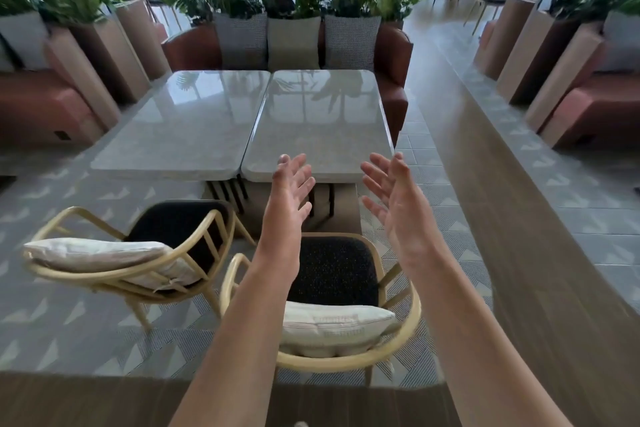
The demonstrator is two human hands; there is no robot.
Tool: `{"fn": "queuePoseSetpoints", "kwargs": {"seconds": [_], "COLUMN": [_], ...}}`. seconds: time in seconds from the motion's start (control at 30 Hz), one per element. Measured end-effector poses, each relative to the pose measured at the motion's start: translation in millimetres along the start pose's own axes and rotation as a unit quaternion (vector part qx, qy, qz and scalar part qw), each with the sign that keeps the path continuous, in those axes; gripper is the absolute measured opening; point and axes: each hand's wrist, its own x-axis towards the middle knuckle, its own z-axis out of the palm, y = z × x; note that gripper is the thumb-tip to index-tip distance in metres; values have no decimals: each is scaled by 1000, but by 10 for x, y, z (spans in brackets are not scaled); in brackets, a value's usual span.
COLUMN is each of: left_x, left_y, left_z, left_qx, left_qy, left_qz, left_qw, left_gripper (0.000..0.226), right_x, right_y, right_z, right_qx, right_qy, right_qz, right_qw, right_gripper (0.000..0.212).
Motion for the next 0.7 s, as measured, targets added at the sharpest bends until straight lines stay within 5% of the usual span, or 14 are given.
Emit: {"fn": "queuePoseSetpoints", "kwargs": {"seconds": [0.37, 0.7], "left_x": [193, 1199], "left_y": [-269, -614], "left_z": [-168, -443], "left_qx": [1, -10], "left_qy": [84, 46], "left_qz": [-17, -86], "left_qw": [996, 995], "left_gripper": [59, 55], "right_x": [197, 1020], "right_y": [240, 655], "right_z": [-310, 77], "right_qx": [-73, -74], "right_qy": [10, 28], "right_qz": [-7, 64], "right_qw": [997, 995], "right_gripper": [55, 44]}}
